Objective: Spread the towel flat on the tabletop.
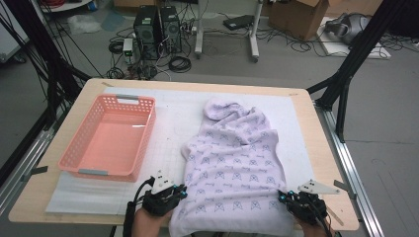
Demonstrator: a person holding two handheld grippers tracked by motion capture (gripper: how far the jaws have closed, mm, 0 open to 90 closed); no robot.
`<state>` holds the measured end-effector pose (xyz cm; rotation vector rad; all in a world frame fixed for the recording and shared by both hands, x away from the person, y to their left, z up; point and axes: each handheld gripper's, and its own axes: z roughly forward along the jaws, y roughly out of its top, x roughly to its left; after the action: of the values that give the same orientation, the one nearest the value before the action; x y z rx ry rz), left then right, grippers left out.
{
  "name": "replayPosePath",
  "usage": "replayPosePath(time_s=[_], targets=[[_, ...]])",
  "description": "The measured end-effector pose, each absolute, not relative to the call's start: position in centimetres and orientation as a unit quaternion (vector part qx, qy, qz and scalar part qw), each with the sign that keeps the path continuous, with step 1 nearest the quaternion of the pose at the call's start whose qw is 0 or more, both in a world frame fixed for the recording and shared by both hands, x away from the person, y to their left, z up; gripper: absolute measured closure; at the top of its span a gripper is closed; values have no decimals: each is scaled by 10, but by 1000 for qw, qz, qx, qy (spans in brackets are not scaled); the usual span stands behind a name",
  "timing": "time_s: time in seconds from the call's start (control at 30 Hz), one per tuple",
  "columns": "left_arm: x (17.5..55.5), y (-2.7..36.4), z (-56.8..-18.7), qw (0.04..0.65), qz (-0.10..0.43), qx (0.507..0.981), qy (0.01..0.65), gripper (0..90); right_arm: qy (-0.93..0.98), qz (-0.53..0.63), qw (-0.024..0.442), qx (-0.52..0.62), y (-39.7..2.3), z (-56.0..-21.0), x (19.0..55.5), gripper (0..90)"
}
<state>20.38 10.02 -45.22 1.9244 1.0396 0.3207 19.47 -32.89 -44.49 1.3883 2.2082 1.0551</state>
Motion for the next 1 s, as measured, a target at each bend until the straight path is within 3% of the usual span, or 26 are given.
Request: replayPosePath(time_s=[0.2,0.43,0.47,0.57,0.67,0.73,0.8,1.0], targets=[[178,120,-448,457,138,773,418,833,785,395,126,460,-327,-441,175,849],[167,133,-450,465,120,770,421,823,810,381,115,430,-317,-442,159,851],[169,132,-451,468,115,769,419,803,810,380,111,432,-320,-442,157,852],[174,128,-452,477,110,757,432,602,815,361,120,436,-333,-441,146,856],[180,127,-451,478,113,752,439,544,819,342,118,445,-349,-445,133,855],[187,124,-451,476,118,750,444,541,817,352,107,445,-356,-445,128,824],[195,119,-452,472,119,748,450,535,810,363,114,447,-358,-442,127,687],[223,97,-454,455,117,757,455,491,776,399,145,466,-357,-429,140,629]])
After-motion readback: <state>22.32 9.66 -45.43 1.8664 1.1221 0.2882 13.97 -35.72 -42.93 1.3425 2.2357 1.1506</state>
